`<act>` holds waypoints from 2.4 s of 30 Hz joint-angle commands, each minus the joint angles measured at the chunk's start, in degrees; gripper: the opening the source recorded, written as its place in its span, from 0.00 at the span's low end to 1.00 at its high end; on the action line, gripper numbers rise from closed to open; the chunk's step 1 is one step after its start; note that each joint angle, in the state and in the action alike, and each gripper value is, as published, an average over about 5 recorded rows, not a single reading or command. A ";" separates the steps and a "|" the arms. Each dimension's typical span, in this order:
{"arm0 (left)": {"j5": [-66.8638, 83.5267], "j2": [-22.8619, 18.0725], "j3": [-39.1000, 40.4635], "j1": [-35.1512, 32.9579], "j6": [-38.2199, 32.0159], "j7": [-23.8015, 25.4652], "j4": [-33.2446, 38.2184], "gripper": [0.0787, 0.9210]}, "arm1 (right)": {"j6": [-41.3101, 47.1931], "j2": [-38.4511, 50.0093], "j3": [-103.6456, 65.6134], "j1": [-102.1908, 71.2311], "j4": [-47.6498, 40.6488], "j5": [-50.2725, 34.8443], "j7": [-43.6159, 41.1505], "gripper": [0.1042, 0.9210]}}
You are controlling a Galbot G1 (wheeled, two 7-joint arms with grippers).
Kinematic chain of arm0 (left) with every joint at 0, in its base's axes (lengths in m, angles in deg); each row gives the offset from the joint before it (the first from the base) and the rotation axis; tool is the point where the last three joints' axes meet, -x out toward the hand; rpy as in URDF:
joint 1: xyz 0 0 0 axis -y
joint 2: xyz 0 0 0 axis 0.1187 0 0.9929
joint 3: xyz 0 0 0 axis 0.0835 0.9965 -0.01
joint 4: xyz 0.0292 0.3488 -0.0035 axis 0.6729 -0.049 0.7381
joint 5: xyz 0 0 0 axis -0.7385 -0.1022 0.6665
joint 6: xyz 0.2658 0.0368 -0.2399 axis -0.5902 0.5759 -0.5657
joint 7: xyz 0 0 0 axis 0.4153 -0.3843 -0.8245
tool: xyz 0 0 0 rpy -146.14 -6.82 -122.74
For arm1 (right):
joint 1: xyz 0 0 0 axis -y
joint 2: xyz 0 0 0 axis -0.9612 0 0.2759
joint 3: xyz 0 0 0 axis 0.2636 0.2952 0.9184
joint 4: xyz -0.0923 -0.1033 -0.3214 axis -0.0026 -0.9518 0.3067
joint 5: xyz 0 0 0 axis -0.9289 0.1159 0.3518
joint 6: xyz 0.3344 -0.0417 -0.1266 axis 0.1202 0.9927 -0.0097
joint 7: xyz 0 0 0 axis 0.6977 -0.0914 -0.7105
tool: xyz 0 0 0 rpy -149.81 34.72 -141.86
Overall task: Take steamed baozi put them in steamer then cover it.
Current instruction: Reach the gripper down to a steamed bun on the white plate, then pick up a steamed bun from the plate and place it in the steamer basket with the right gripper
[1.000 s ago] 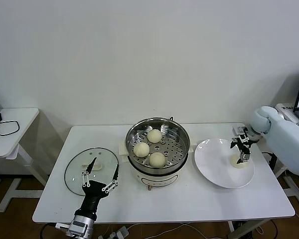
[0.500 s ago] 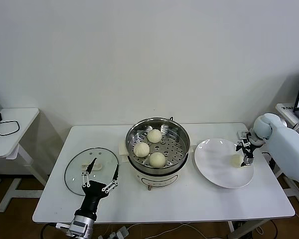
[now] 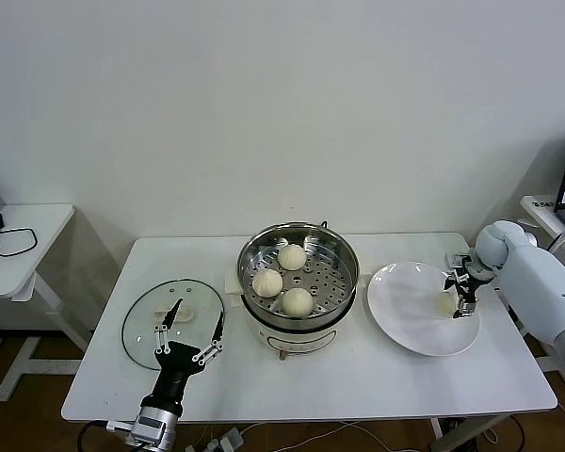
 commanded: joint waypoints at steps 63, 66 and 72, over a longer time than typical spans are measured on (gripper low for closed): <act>0.12 1.06 0.93 0.84 -2.13 0.45 -0.62 0.88 | 30.77 6.17 63.74 55.14 51.08 -63.86 2.92 0.73; 0.20 1.12 0.65 0.97 -2.32 0.46 -0.78 0.88 | 31.39 2.30 63.03 53.46 49.39 -63.97 3.56 0.73; 0.41 1.14 0.06 1.06 -2.41 0.53 -1.48 0.88 | 31.42 -4.47 60.03 49.85 42.33 -62.07 3.65 0.73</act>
